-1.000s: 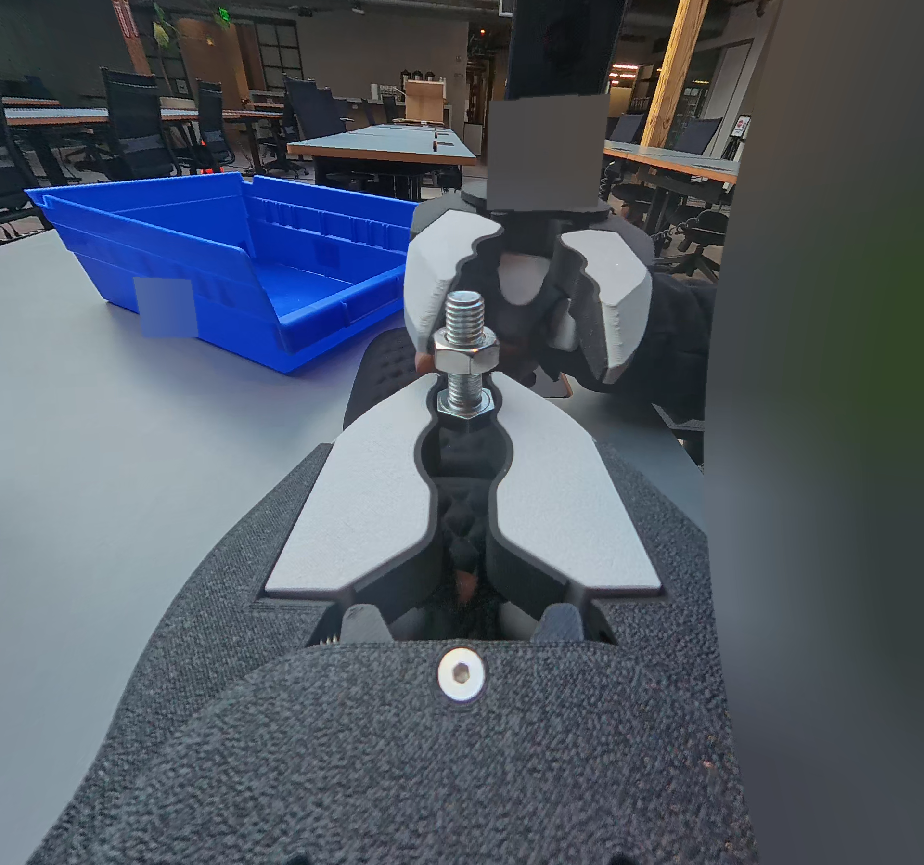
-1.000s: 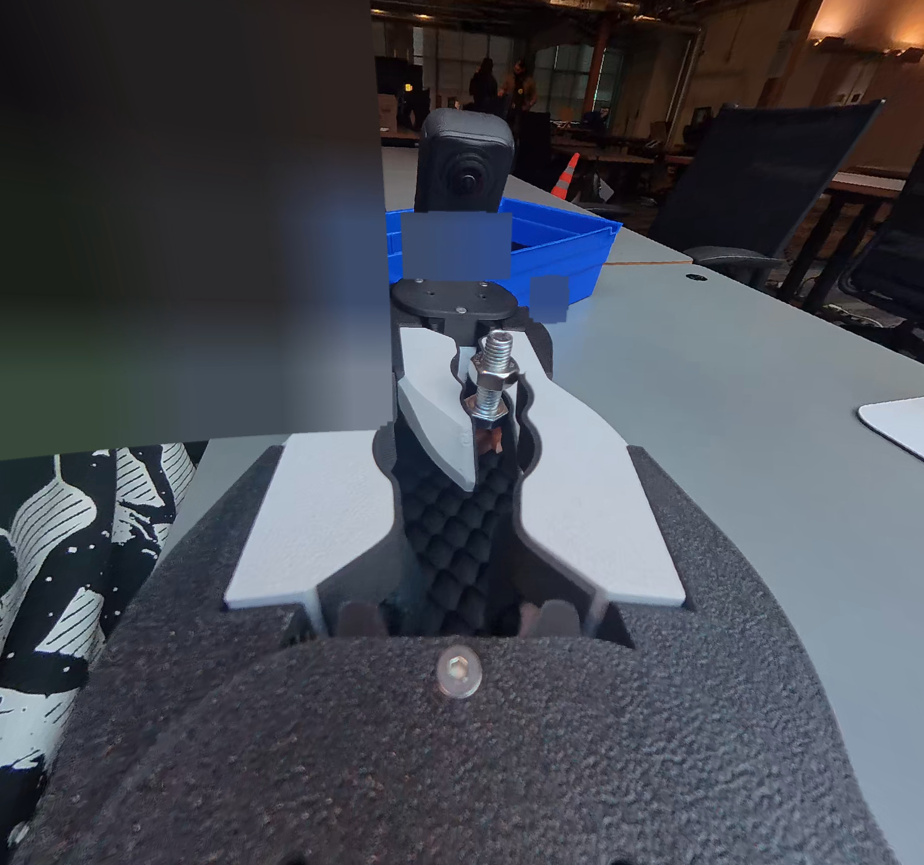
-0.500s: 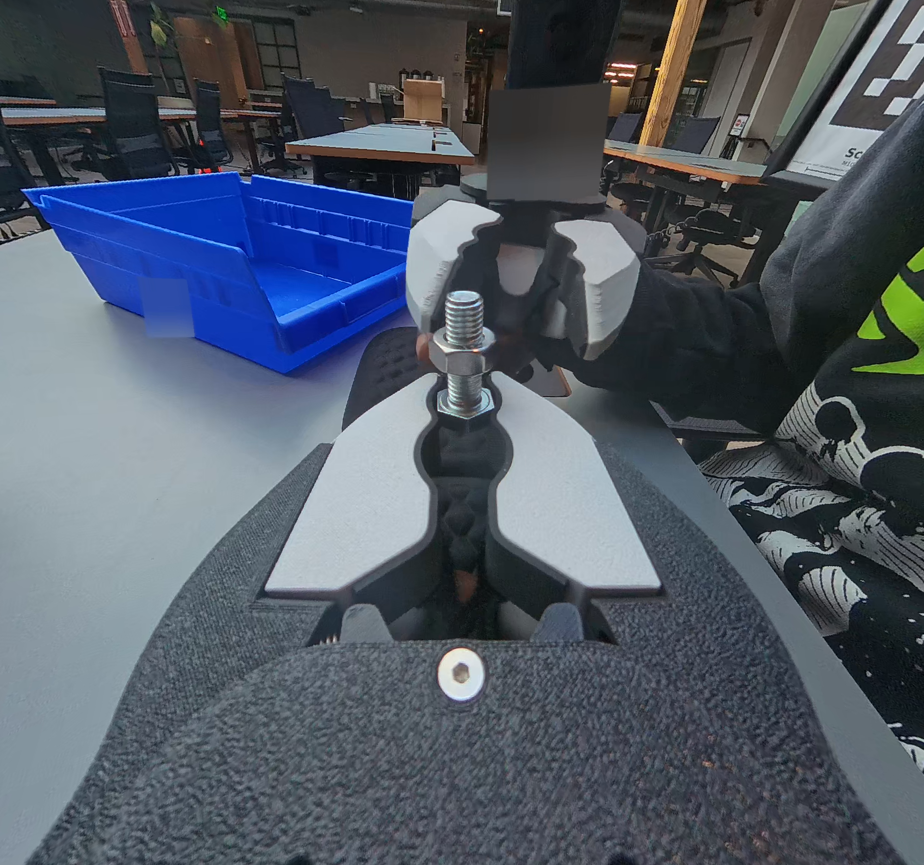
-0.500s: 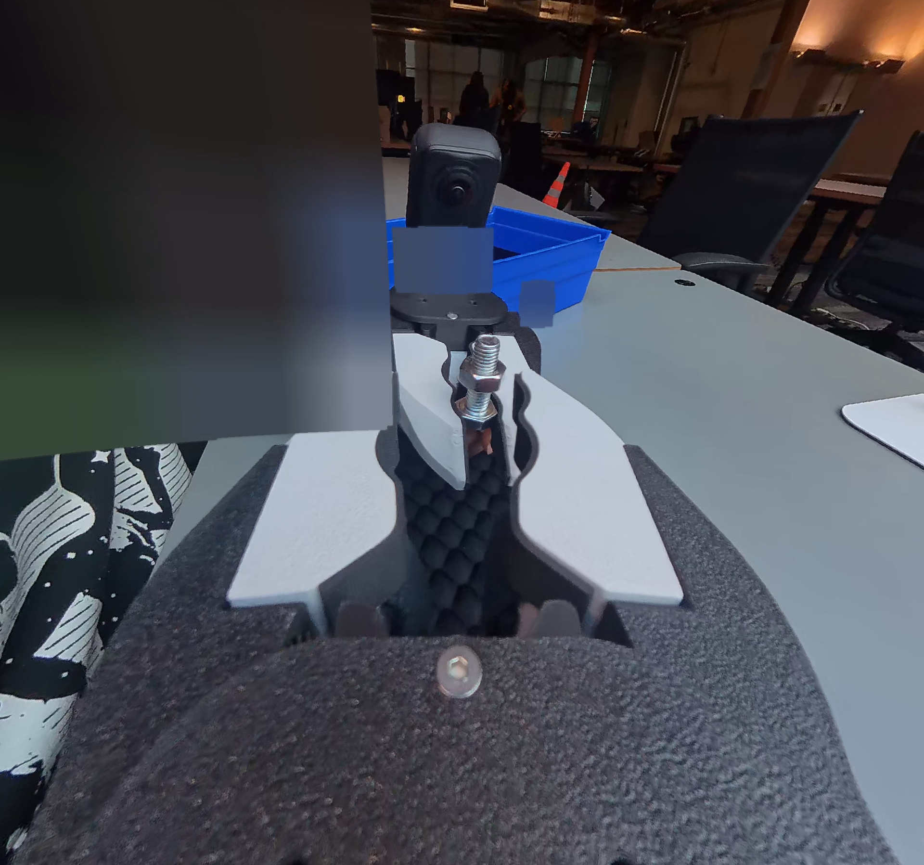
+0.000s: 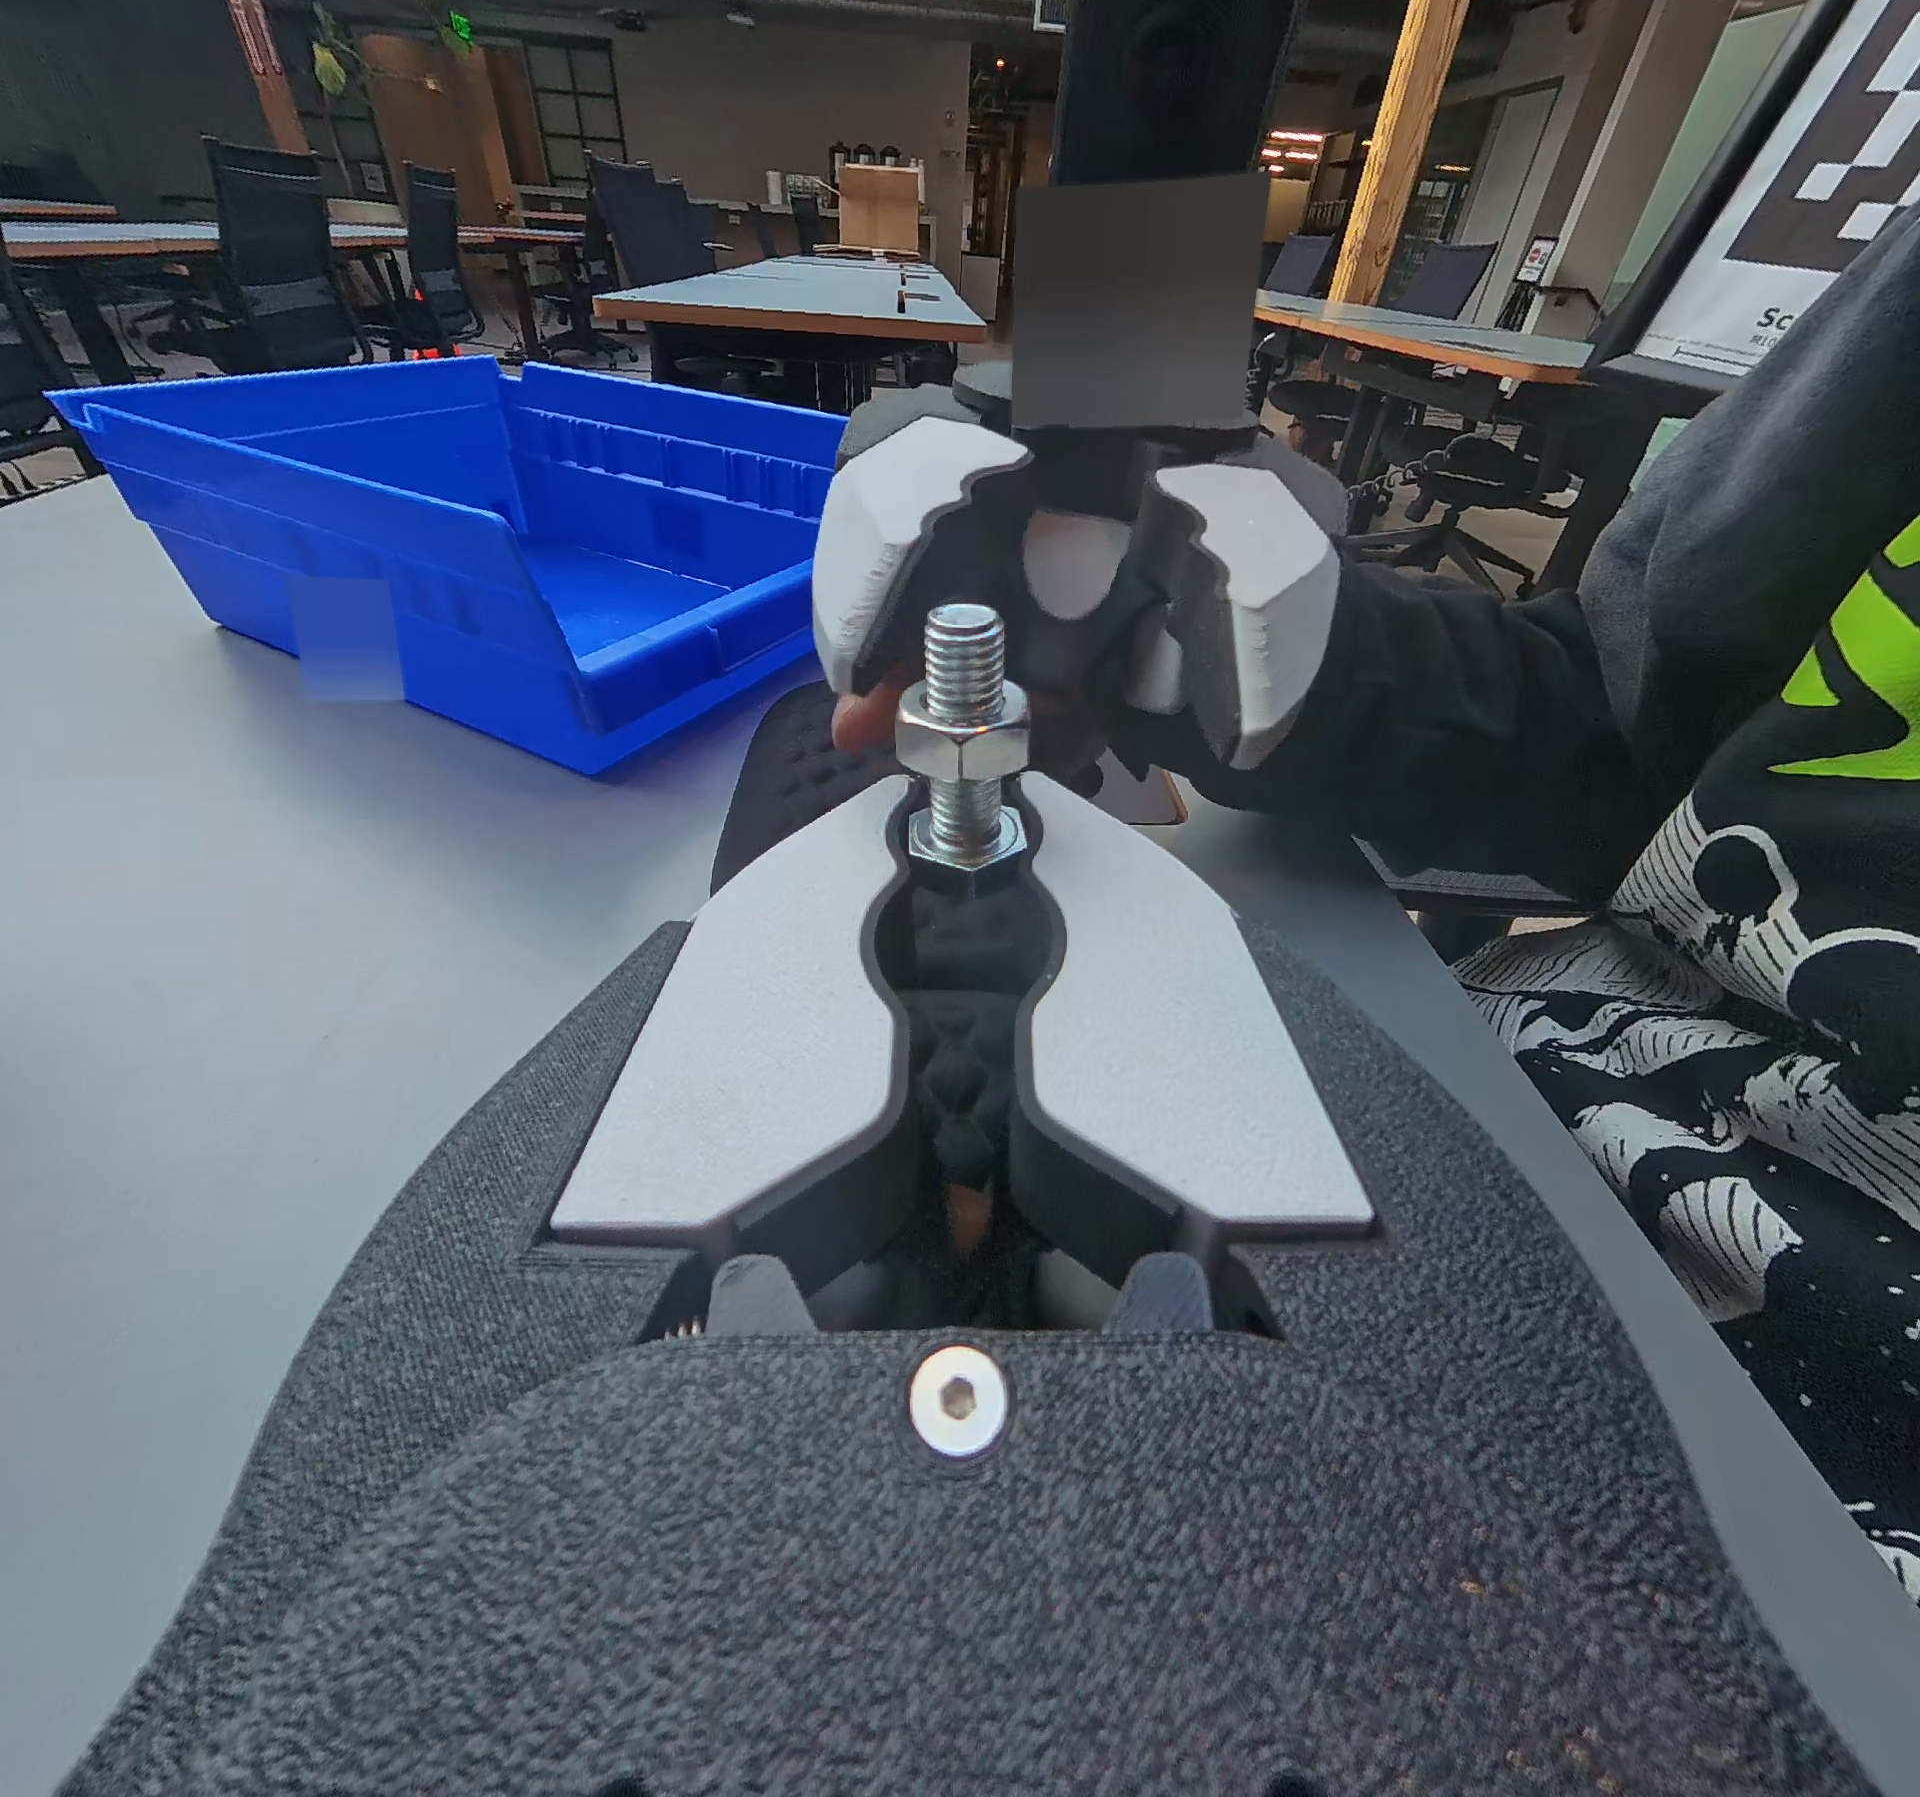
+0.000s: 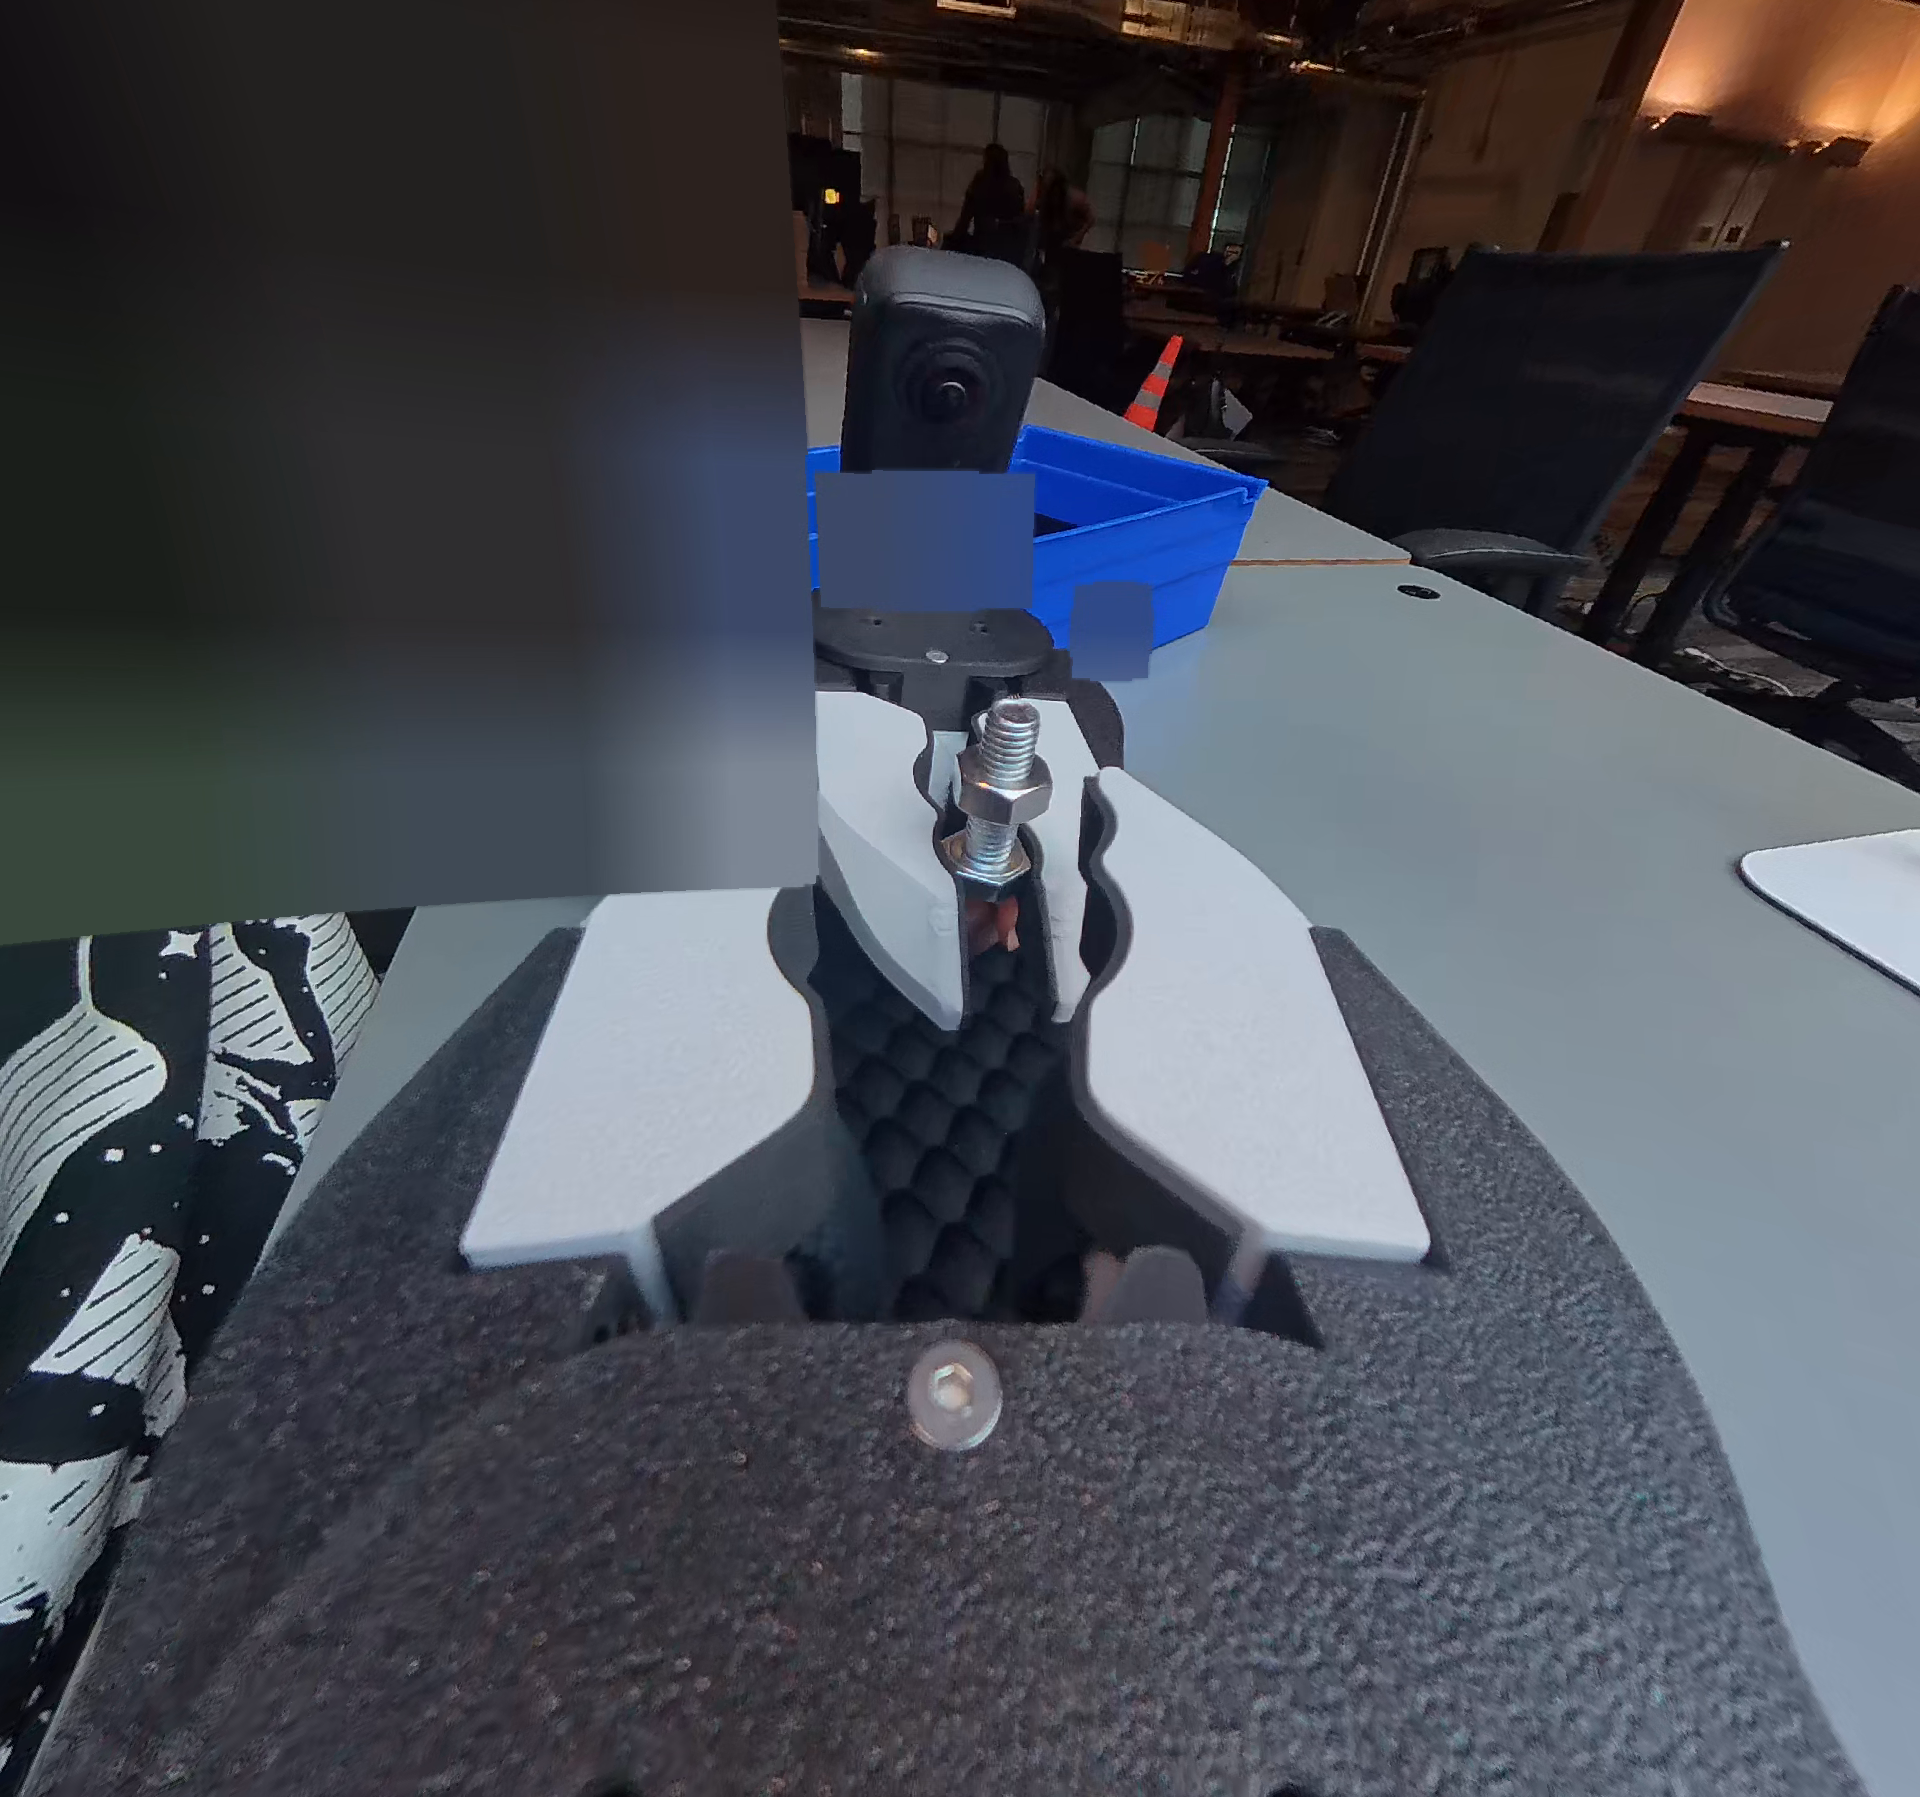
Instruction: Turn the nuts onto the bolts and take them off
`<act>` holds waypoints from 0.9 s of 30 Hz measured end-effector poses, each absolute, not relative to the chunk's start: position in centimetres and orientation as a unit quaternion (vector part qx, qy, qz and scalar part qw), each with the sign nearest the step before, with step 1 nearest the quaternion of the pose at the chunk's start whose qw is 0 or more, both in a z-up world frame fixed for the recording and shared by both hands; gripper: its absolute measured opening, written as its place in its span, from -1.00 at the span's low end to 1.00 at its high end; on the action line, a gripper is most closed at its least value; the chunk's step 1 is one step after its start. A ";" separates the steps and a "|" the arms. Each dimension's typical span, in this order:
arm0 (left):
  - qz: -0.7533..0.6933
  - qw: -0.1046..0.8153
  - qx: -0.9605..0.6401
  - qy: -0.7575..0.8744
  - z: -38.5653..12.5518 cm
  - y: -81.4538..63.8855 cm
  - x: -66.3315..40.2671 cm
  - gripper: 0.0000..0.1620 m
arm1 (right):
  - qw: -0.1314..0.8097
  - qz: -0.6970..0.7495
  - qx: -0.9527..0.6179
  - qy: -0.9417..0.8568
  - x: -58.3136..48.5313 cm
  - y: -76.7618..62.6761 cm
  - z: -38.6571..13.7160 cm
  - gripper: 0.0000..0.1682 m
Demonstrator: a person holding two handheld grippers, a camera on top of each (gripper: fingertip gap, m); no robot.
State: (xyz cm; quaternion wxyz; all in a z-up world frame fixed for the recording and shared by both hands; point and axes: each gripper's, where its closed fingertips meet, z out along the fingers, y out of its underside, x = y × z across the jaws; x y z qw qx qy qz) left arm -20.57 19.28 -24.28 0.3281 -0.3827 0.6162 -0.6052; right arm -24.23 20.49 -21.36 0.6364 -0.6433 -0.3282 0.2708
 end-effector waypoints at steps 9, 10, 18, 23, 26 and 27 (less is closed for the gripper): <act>-0.604 0.327 -0.384 0.617 -24.3 19.3 -20.5 -0.82 | 0.620 0.258 -0.647 -0.361 -23.8 19.4 -21.2 -0.66; -0.605 0.327 -0.384 0.617 -24.3 19.3 -20.5 -0.82 | 0.616 0.248 -0.649 -0.371 -23.5 19.4 -21.0 -0.67; -0.592 0.330 -0.383 0.628 -24.6 19.0 -20.4 -0.83 | 0.383 0.176 -0.736 -0.530 -23.4 20.3 -19.6 -0.72; -0.592 0.330 -0.383 0.628 -24.6 19.0 -20.5 -0.83 | 0.308 0.154 -0.753 -0.560 -23.8 21.1 -20.8 -0.86; -0.592 0.329 -0.383 0.628 -24.6 19.0 -20.5 -0.82 | 0.304 0.159 -0.752 -0.562 -24.0 21.2 -21.1 -0.90; -0.592 0.330 -0.383 0.629 -24.6 19.0 -20.5 -0.82 | 0.308 0.161 -0.751 -0.562 -24.0 21.2 -21.1 -0.90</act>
